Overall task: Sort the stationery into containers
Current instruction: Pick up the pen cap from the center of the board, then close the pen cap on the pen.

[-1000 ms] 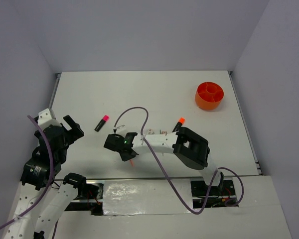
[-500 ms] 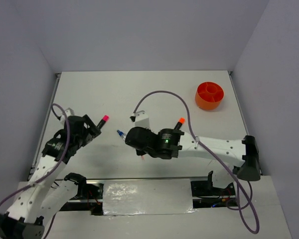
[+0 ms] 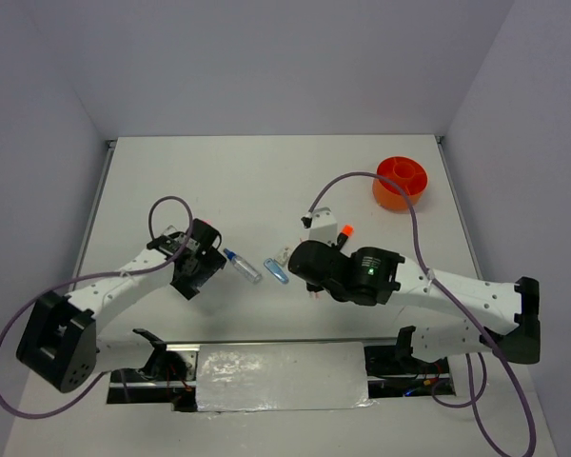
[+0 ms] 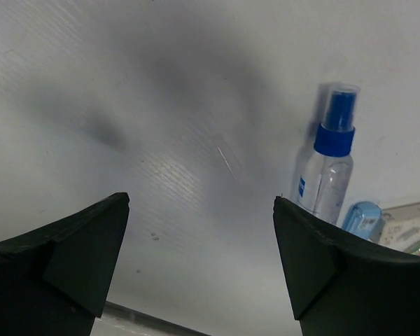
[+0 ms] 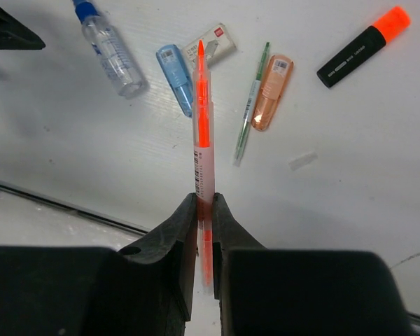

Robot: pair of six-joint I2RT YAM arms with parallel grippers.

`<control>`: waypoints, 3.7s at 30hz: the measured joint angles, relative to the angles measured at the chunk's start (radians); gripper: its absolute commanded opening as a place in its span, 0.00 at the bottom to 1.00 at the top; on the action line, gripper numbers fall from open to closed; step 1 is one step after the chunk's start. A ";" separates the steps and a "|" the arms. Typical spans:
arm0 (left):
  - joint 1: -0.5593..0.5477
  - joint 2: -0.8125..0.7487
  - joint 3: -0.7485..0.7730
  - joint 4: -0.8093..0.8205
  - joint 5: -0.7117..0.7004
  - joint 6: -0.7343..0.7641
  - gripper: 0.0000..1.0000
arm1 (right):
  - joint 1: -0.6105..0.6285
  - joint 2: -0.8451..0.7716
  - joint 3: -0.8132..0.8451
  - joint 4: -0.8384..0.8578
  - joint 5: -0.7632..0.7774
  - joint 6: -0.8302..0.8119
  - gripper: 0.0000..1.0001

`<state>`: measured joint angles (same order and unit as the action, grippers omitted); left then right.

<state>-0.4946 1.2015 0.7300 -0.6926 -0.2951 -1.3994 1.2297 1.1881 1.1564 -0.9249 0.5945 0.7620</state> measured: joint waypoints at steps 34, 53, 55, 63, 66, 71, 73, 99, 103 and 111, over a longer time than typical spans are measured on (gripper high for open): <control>0.000 0.356 0.138 -0.043 0.006 -0.201 0.71 | 0.000 0.030 -0.143 0.101 -0.018 -0.080 0.00; -0.006 0.295 0.074 0.055 0.058 -0.192 0.00 | 0.000 -0.072 -0.280 0.248 -0.070 -0.093 0.00; -0.026 0.269 0.066 0.043 0.043 -0.177 0.00 | 0.000 -0.130 -0.363 0.325 -0.111 -0.103 0.00; -0.130 -0.179 0.060 0.203 -0.033 0.066 0.00 | 0.003 -0.311 -0.572 0.687 -0.257 -0.089 0.00; -0.130 -0.260 0.029 0.399 0.048 0.210 0.00 | 0.021 -0.307 -0.640 0.870 -0.303 -0.079 0.00; -0.135 -0.281 -0.077 0.723 0.279 0.356 0.00 | 0.088 -0.292 -0.728 1.106 -0.356 -0.096 0.00; -0.139 -0.303 -0.117 0.805 0.348 0.382 0.00 | 0.107 -0.286 -0.732 1.170 -0.364 -0.111 0.00; -0.188 -0.502 -0.261 1.215 0.603 0.488 0.00 | 0.121 -0.390 -0.741 1.262 -0.253 -0.154 0.00; -0.193 -0.502 -0.261 1.221 0.605 0.489 0.00 | 0.123 -0.390 -0.741 1.251 -0.251 -0.155 0.00; -0.202 -0.496 -0.262 1.226 0.602 0.509 0.00 | 0.123 -0.404 -0.741 1.239 -0.255 -0.158 0.00</control>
<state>-0.6968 0.7055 0.4683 0.5331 0.3069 -0.8909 1.3525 0.7837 0.4152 0.3145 0.3397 0.6044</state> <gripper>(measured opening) 0.199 0.155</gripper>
